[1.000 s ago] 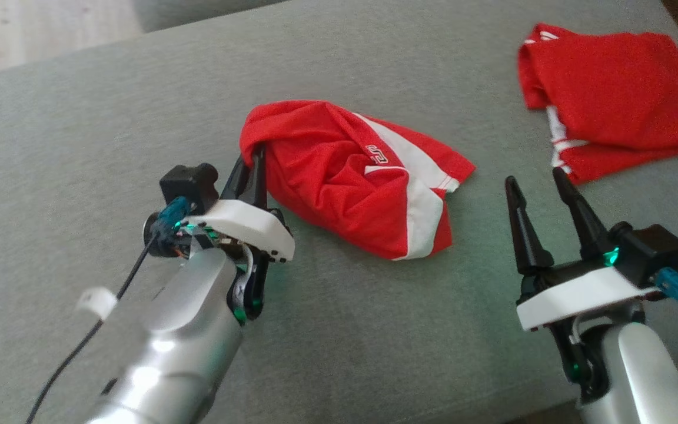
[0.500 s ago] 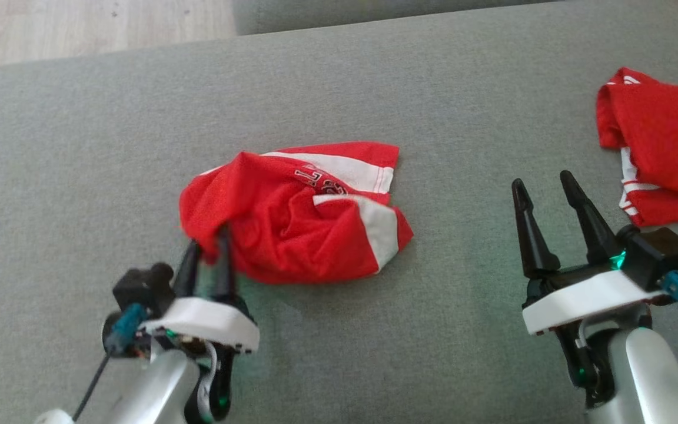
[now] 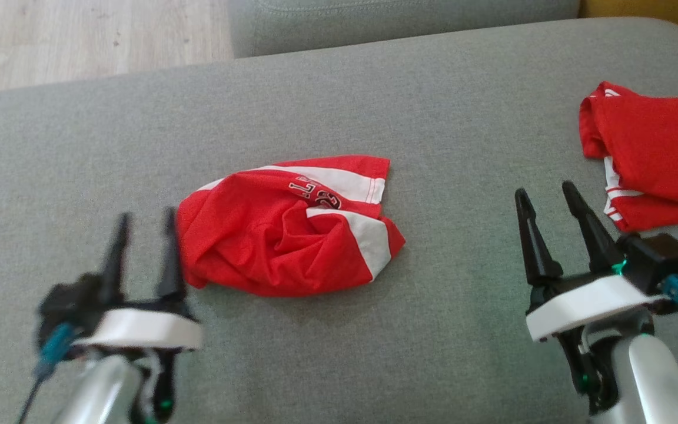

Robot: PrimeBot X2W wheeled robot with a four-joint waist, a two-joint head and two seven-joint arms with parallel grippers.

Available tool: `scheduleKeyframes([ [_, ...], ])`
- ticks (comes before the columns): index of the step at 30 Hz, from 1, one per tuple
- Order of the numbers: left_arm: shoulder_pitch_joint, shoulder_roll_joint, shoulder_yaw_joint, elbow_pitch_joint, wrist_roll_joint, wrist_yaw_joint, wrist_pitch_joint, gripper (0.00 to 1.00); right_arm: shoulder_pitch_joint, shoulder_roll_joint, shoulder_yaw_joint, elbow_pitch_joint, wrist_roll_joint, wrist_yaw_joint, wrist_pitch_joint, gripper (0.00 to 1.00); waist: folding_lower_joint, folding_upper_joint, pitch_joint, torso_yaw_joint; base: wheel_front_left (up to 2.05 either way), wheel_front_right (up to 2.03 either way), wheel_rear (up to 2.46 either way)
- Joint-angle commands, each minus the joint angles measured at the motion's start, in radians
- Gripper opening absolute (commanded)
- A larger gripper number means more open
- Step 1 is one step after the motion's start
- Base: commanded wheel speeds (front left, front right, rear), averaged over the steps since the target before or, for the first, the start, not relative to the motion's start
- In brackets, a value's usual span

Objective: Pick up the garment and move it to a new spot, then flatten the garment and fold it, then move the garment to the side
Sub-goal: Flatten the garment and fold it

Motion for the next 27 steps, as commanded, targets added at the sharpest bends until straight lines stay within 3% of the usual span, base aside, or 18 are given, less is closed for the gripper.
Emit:
scheduleKeyframes([
  [1,0.009,0.033,0.082,-0.057,0.036,0.001,-0.012,1.00,-0.003,-0.006,0.016,-0.028,0.005,-0.001,0.009,1.00,0.0001,0.0000,-0.005,0.002,0.00,0.00,0.00],
  [8,0.099,0.024,0.172,-0.090,0.089,-0.021,-0.012,1.00,-0.018,-0.013,0.042,-0.009,0.027,-0.001,0.082,1.00,0.0001,0.0000,-0.008,0.020,0.00,0.00,0.00],
  [14,0.098,-0.008,0.189,-0.102,0.122,-0.042,-0.012,1.00,-0.163,-0.005,0.085,0.057,0.102,-0.001,0.317,1.00,0.0001,0.0000,0.032,0.055,0.00,0.00,0.00],
  [20,0.061,-0.029,0.186,-0.095,0.146,-0.067,-0.012,1.00,-0.369,0.009,0.100,0.237,0.155,-0.001,0.490,1.00,0.0001,0.0000,0.096,0.122,0.00,0.00,0.00],
  [27,0.021,-0.061,0.182,-0.071,0.165,-0.097,-0.012,1.00,-0.494,0.011,0.121,0.489,0.225,-0.001,0.543,1.00,0.0001,0.0000,0.144,0.204,0.00,0.00,0.00],
])
